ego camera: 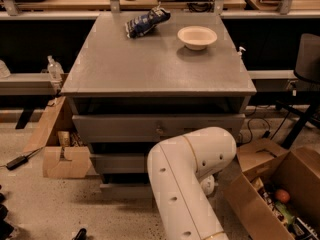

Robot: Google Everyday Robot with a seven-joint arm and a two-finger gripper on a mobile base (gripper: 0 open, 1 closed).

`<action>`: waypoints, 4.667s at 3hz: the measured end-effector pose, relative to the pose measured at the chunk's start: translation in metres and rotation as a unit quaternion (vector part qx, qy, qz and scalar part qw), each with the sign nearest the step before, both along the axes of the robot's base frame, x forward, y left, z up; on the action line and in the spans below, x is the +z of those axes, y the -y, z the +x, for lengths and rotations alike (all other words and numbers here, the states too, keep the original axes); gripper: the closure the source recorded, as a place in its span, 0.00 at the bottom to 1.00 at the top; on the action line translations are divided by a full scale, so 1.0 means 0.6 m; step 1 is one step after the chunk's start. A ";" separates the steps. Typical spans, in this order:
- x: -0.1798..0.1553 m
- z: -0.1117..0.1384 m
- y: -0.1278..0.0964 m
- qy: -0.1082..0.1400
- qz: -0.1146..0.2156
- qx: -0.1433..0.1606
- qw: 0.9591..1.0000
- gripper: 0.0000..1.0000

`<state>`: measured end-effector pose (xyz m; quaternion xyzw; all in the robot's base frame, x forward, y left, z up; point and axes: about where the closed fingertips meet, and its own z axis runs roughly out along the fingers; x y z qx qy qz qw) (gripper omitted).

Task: Open bottom drawer

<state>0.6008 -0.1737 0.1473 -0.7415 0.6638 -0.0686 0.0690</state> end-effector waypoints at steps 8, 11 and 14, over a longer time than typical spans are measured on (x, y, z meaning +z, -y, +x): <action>0.004 0.000 0.000 0.000 0.000 0.000 1.000 1.00; 0.004 0.000 0.000 0.000 0.000 0.000 1.000 1.00; 0.004 0.000 0.000 0.000 0.000 0.000 1.000 0.23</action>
Offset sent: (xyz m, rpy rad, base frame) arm -0.3063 -0.0159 0.0357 -0.0529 0.2073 -0.3295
